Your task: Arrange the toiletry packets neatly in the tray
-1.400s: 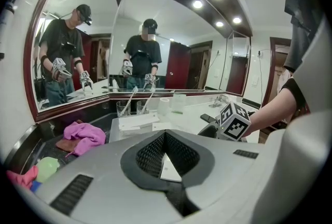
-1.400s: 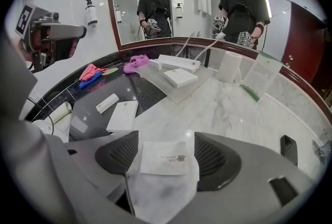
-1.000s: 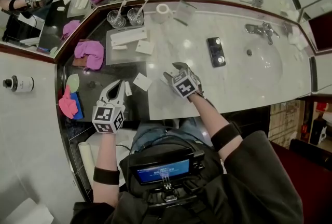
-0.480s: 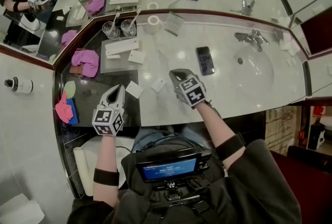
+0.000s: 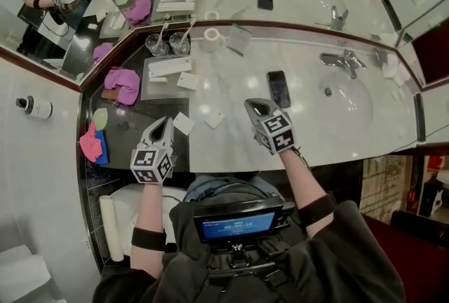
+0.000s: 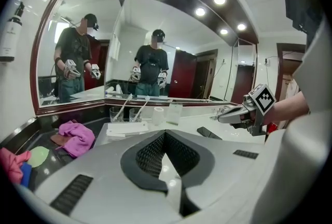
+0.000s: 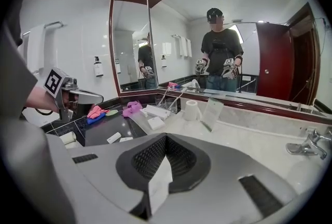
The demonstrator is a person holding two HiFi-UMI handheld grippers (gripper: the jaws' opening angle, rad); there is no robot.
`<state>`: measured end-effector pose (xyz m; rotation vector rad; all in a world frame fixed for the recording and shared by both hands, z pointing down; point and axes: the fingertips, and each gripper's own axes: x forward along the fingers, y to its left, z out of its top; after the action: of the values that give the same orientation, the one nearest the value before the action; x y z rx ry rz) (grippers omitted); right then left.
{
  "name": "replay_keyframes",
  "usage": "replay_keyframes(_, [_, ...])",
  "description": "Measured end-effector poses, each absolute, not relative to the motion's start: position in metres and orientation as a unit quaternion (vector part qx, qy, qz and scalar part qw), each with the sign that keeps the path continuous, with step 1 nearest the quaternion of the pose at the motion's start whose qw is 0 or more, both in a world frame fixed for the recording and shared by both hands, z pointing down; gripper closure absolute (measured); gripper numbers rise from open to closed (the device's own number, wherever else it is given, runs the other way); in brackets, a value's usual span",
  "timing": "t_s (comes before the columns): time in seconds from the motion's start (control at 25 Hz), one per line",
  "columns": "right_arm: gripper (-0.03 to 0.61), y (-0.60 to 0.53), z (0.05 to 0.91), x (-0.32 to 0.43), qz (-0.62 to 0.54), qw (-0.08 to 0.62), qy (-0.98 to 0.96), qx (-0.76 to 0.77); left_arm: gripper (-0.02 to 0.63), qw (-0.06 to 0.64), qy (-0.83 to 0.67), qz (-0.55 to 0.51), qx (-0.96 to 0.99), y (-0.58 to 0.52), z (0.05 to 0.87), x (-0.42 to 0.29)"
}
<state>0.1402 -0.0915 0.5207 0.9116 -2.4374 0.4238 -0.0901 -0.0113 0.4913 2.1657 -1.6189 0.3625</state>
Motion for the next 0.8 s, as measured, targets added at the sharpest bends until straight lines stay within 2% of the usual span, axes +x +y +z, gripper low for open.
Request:
replay_keyframes(0.2, [0.566, -0.092, 0.523, 0.149, 0.158, 0.246, -0.896, 0.335, 0.609, 0.191, -0.588, 0.139, 0.774, -0.010, 0.489, -0.086])
replay_keyframes(0.56, [0.566, -0.093, 0.529, 0.154, 0.166, 0.249, -0.896, 0.329, 0.609, 0.221, -0.593, 0.133, 0.762, -0.023, 0.499, -0.084])
replay_keyframes(0.68, [0.566, -0.093, 0.532, 0.153, 0.175, 0.248, -0.894, 0.330, 0.504, 0.237, -0.576, 0.142, 0.769, -0.038, 0.506, -0.081])
replay_keyframes(0.8, [0.566, -0.091, 0.533, 0.149, 0.182, 0.246, -0.894, 0.327, 0.427, 0.246, -0.558, 0.160, 0.776, -0.060, 0.514, -0.077])
